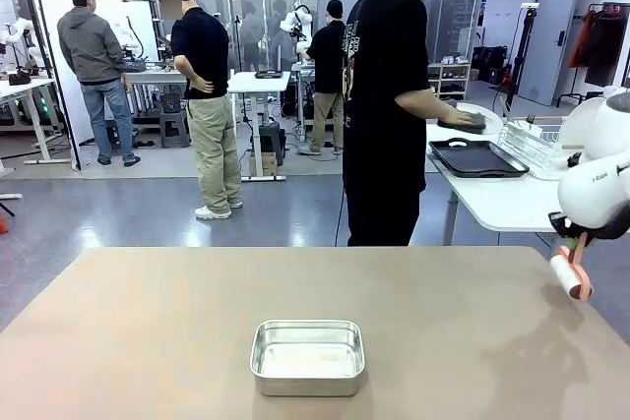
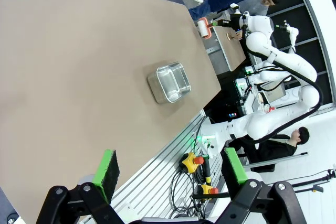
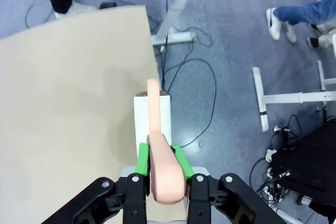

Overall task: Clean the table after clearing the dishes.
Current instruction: When the right (or left) Handle tray is removed, use the right hand (or left hand) to clean the right (or left) side of the table with the Lint Roller.

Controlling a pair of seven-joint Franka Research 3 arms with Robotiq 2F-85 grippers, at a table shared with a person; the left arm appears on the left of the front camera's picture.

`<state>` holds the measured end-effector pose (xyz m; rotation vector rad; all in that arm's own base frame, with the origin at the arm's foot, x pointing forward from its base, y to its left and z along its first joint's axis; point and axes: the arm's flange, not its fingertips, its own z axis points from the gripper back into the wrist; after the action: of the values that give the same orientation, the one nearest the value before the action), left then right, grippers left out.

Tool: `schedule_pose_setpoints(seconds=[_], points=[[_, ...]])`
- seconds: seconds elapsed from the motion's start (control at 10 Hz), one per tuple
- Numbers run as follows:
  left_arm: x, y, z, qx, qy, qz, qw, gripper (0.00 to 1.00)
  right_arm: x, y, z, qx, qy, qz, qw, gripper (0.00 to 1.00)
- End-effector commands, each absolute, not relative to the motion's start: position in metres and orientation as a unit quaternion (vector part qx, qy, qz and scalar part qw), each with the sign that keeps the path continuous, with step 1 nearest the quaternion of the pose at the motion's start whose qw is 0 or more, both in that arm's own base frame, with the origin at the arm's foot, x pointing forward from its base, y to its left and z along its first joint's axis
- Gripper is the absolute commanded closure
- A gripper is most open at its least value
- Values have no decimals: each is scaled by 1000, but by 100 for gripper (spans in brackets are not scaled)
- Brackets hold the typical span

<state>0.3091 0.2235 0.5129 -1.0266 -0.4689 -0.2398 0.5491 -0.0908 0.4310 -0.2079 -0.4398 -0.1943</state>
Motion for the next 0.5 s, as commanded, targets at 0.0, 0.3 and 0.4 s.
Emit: schedule_pose_setpoints(seconds=[0.0,0.3,0.4], points=[[305,224,515,-486,-225,-118,836,0,542,-89,477,-120,-243,-84,959,78],[305,224,515,-486,-225,-118,836,0,532,-85,529,-92,-248,-72,962,78],[305,224,515,-486,-225,-118,836,0,527,-84,541,-77,-245,-69,964,78]])
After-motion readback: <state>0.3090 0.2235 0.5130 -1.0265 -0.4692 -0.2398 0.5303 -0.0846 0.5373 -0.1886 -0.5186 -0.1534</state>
